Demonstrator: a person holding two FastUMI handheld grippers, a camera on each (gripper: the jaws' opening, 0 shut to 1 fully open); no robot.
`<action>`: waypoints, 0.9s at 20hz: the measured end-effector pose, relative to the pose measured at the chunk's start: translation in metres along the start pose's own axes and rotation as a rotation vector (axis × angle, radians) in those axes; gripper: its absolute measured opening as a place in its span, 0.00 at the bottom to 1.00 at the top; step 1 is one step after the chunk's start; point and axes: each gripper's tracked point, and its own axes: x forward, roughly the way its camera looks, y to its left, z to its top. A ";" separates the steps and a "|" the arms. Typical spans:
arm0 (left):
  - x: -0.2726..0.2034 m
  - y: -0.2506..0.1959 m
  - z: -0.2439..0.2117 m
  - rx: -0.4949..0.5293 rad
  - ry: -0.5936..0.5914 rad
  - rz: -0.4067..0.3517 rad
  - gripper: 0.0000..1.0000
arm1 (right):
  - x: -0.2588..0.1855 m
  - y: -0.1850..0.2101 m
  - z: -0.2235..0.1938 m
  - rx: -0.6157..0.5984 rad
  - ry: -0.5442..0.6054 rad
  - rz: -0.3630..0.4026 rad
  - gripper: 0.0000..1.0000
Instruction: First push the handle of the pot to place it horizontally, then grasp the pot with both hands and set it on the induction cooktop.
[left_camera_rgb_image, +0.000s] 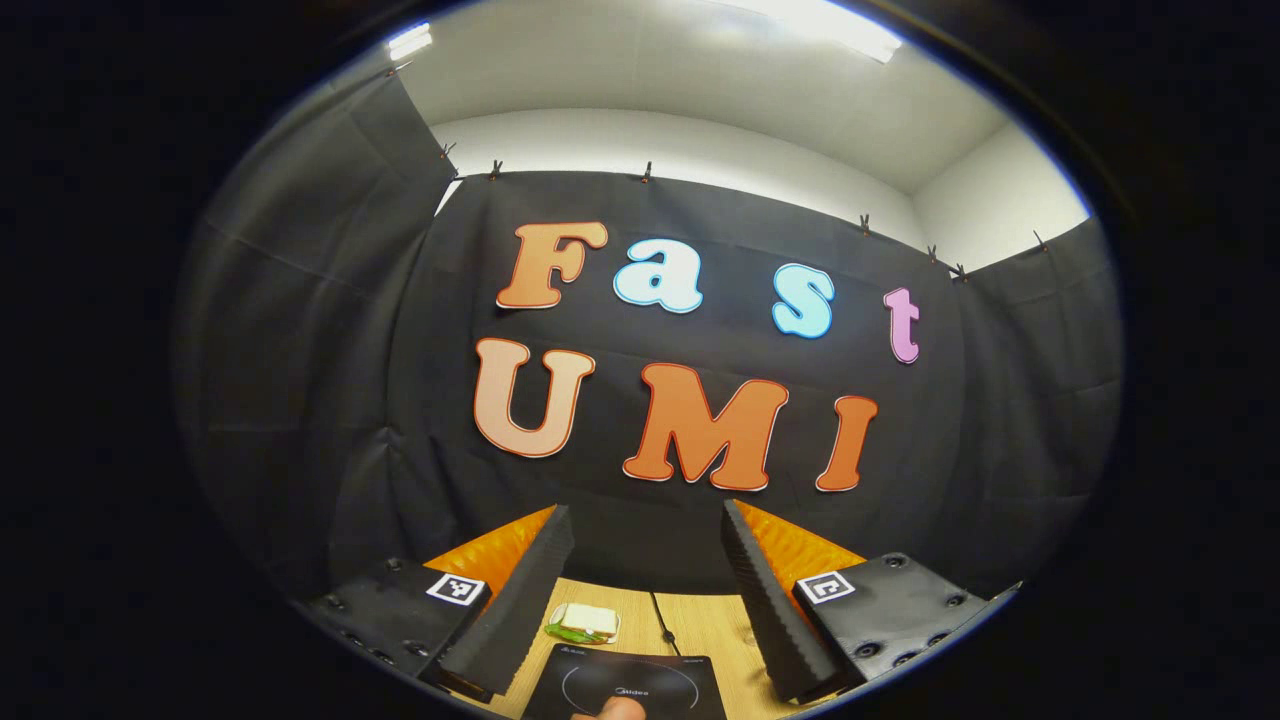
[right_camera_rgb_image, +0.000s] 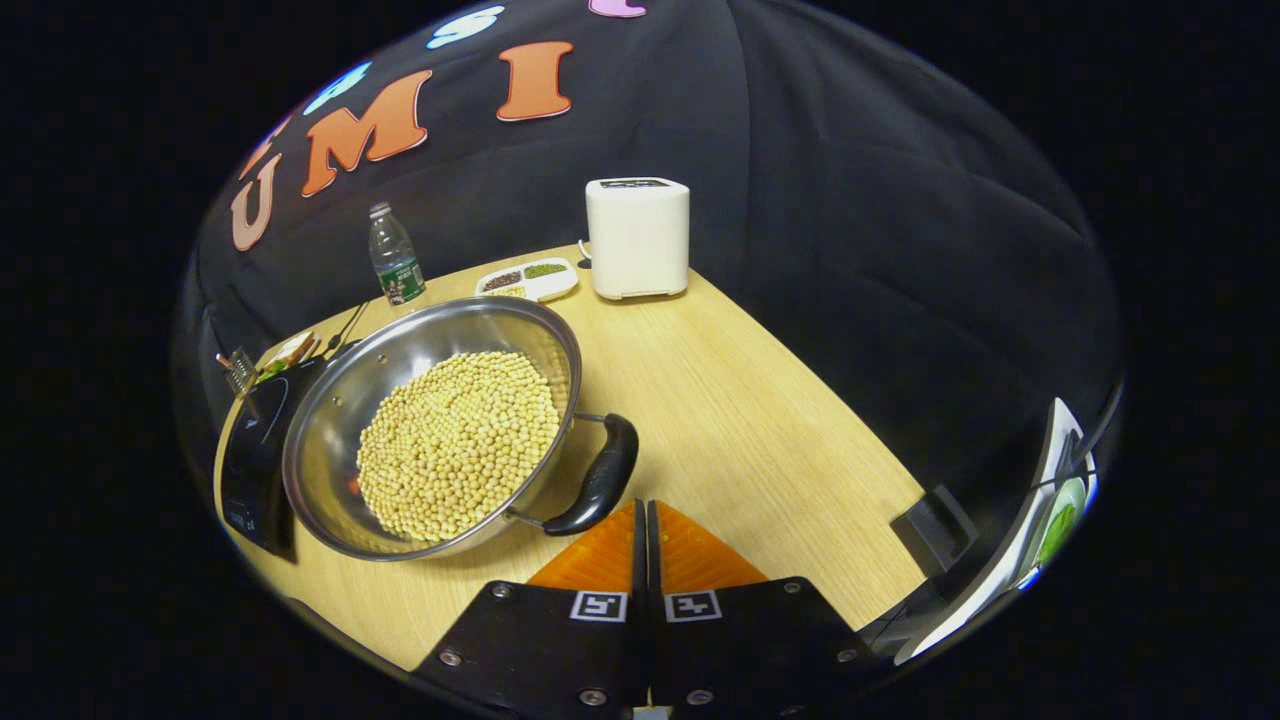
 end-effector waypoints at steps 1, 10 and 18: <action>0.002 0.000 -0.002 -0.002 0.005 0.000 0.97 | 0.000 -0.002 0.003 0.004 -0.001 -0.007 0.00; 0.016 0.001 -0.015 -0.020 0.031 -0.006 0.98 | -0.013 0.017 -0.023 0.052 0.071 0.026 0.00; 0.025 0.006 -0.037 -0.024 0.066 -0.021 0.98 | -0.001 0.033 -0.002 0.063 0.067 0.022 0.00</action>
